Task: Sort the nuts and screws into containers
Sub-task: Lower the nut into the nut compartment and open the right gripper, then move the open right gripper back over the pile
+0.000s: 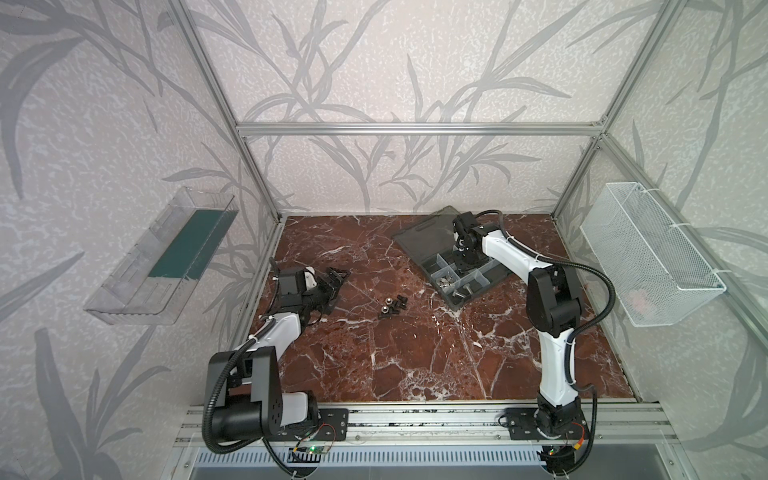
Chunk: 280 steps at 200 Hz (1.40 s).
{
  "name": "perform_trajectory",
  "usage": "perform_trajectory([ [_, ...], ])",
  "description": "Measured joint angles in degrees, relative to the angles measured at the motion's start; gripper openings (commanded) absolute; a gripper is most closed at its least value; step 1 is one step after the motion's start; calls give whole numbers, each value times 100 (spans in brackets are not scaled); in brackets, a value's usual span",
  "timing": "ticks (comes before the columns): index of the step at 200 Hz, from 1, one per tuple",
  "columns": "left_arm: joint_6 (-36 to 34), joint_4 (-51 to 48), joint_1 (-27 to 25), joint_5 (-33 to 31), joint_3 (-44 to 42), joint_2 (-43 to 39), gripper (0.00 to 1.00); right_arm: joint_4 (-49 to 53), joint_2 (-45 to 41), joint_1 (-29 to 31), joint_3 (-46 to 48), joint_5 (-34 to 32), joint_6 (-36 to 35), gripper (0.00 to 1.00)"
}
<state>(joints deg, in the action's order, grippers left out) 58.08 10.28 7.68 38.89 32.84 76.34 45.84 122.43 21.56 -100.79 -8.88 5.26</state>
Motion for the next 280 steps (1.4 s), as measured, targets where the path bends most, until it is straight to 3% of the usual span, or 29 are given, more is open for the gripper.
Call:
perform_trajectory([
  [15,0,0,0,0,0,0,99,9,46,-13,-44,-13,-26,12],
  [47,0,0,0,0,0,0,100,17,76,-20,-70,-15,-79,44],
  [76,0,0,0,2,0,0,100,81,76,44,-70,48,-105,59],
  [137,2,0,0,4,0,0,100,-175,-656,0,385,321,-245,64],
  [192,125,164,0,83,0,26,99,-1113,-2090,203,1106,1971,-525,68],
  [223,195,240,0,125,-11,63,99,-1259,-1919,881,914,2238,-754,68],
  [280,203,247,0,129,-13,63,99,-1405,-765,1799,490,2437,-723,67],
])
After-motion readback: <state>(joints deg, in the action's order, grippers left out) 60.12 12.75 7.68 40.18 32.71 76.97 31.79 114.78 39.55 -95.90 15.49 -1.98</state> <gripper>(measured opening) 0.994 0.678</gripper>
